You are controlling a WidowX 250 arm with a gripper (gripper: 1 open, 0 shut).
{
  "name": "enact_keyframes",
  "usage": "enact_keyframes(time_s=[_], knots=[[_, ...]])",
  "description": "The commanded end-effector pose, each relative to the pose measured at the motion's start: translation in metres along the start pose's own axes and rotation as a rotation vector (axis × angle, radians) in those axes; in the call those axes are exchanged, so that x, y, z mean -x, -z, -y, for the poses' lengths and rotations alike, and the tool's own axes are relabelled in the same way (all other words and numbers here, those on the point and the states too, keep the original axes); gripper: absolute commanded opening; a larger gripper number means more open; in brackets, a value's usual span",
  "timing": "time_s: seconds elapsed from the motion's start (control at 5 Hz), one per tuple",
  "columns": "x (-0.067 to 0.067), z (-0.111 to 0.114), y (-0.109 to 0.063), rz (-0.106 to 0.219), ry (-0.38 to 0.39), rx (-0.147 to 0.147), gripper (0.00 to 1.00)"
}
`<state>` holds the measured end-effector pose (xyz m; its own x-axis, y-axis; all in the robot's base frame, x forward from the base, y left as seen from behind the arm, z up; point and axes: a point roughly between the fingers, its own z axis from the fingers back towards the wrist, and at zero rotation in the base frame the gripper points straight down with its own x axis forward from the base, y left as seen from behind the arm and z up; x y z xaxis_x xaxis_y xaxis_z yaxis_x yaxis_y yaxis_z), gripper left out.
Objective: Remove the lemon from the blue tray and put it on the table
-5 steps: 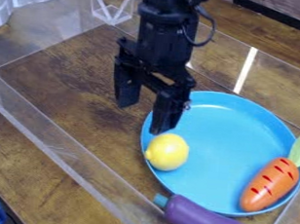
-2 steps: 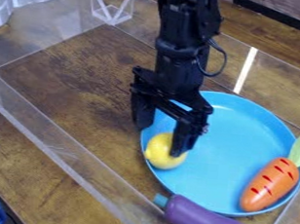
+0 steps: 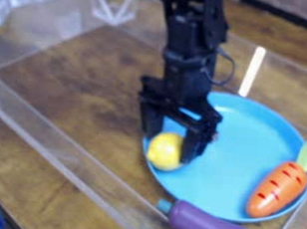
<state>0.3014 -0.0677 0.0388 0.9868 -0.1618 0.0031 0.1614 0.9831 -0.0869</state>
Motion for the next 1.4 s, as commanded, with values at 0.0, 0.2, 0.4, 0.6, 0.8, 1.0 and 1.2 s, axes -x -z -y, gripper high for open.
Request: enact_keyframes(time_s=[0.0,0.2,0.4,0.6,0.8,1.0,1.2], knots=[[0.0,-0.005,-0.013,0.035,0.081,0.005,1.0],[0.005,-0.009,-0.015,0.034,0.115,0.015,0.0],[0.01,-0.005,-0.01,0.029,0.139,0.019,1.0],[0.014,0.003,-0.006,0.025,0.168,0.025,0.0],[0.018,0.014,-0.004,0.019,0.199,0.031,0.0],[0.007,0.025,-0.004,0.019,0.183,0.037,0.0],[-0.003,0.034,-0.007,0.015,0.163,0.041,0.0]])
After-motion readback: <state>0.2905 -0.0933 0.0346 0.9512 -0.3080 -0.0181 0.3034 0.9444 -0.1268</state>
